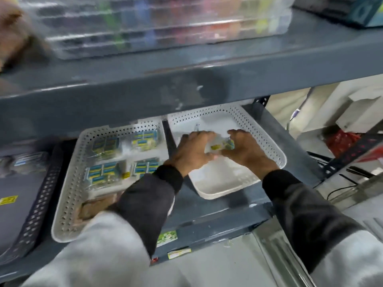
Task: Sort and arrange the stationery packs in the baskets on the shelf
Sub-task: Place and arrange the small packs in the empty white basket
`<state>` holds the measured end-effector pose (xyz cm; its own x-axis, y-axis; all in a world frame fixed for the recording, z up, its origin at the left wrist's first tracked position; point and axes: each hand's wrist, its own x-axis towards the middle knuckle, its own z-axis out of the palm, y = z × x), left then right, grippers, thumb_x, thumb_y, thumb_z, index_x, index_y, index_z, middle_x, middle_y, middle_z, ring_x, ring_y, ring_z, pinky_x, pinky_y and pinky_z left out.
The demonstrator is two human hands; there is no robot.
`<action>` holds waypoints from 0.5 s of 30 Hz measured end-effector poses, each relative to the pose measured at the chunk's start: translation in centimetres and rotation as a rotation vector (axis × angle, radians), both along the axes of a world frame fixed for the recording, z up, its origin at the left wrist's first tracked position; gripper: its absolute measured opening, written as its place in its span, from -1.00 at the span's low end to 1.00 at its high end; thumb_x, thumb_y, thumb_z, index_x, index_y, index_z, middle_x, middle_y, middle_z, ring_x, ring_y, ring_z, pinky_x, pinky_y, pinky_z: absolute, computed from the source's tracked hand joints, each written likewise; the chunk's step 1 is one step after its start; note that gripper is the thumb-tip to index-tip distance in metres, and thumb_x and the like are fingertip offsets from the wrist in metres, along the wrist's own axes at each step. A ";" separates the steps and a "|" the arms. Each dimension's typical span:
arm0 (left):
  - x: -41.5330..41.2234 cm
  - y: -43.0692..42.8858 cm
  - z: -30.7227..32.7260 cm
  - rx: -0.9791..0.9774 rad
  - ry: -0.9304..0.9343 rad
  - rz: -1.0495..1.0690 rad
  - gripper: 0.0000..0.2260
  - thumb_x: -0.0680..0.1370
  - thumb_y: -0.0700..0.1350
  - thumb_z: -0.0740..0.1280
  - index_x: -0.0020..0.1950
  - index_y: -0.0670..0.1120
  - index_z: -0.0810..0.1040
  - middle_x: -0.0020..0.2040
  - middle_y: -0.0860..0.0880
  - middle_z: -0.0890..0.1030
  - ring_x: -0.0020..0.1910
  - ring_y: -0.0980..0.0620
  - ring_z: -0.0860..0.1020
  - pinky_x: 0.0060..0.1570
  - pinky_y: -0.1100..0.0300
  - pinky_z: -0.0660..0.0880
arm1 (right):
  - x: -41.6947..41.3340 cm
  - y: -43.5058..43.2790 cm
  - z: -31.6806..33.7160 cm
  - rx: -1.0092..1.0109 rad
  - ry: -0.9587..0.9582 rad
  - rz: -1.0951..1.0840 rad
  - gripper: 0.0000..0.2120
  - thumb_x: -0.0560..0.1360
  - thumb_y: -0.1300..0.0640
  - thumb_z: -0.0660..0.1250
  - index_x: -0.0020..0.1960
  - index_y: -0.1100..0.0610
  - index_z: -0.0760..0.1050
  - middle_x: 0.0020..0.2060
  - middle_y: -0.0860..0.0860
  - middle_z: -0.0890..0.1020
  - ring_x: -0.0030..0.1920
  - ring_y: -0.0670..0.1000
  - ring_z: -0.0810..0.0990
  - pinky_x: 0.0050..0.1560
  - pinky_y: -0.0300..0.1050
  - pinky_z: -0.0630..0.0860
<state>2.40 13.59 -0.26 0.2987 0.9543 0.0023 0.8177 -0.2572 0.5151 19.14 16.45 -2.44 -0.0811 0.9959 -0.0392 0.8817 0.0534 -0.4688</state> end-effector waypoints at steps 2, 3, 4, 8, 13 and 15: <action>2.7 2.3 -1.1 0.032 0.099 -0.065 -0.49 0.50 -0.14 0.41 0.44 -0.06 0.39 0.42 -0.11 0.48 0.42 -0.12 0.41 0.41 0.00 0.30 | 2.1 1.1 -1.2 -0.047 -0.050 -0.061 -0.37 0.29 -0.09 0.53 0.19 0.28 0.47 0.14 0.24 0.59 0.13 0.22 0.56 0.01 -0.04 0.47; 3.6 3.3 -1.7 0.041 0.153 -0.090 -0.45 0.51 -0.19 0.39 0.48 -0.08 0.33 0.47 -0.12 0.43 0.46 -0.12 0.37 0.43 0.00 0.28 | 2.5 1.4 -1.8 -0.079 -0.083 -0.066 -0.34 0.31 -0.10 0.51 0.22 0.30 0.44 0.17 0.25 0.56 0.17 0.23 0.53 0.07 -0.03 0.44; 4.6 4.4 -2.4 0.039 0.216 -0.120 -0.39 0.51 -0.22 0.38 0.53 -0.08 0.25 0.53 -0.11 0.34 0.52 -0.11 0.29 0.47 0.00 0.22 | 2.9 1.7 -2.5 -0.112 -0.120 -0.063 -0.30 0.33 -0.11 0.49 0.28 0.31 0.39 0.22 0.26 0.52 0.24 0.25 0.47 0.18 -0.01 0.41; 6.8 7.4 -5.4 -0.036 0.364 -0.248 -0.37 0.51 -0.18 0.37 0.54 0.02 0.22 0.57 0.02 0.25 0.60 -0.06 0.08 0.49 -0.06 0.08 | 3.2 2.9 -4.9 -0.026 -0.219 0.017 -0.31 0.34 -0.24 0.41 0.29 0.18 0.43 0.18 0.26 0.52 0.26 0.27 0.44 0.30 0.09 0.40; 6.4 6.4 -5.2 0.103 0.311 -0.215 -0.56 0.47 -0.12 0.42 0.34 0.01 0.47 0.32 -0.01 0.50 0.36 -0.07 0.40 0.31 -0.07 0.24 | 3.1 2.7 -3.7 0.073 -0.173 0.113 -0.61 0.30 -0.05 0.48 0.01 0.17 0.61 -0.12 0.28 0.68 -0.03 0.28 0.60 0.00 0.01 0.48; 5.2 5.7 -4.4 0.141 0.260 -0.187 -0.61 0.47 -0.13 0.42 0.30 -0.02 0.49 0.26 -0.03 0.51 0.27 -0.09 0.44 0.25 -0.06 0.27 | 2.6 2.1 -2.1 0.115 -0.189 0.105 -0.65 0.24 0.02 0.53 -0.07 0.21 0.63 -0.15 0.29 0.67 -0.11 0.27 0.62 -0.12 -0.07 0.43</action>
<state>7.64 19.25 -4.69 0.4765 0.8786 0.0309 0.8487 -0.4689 0.2447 21.73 18.51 -4.54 -0.1866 0.9812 0.0492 0.9400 0.1929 -0.2813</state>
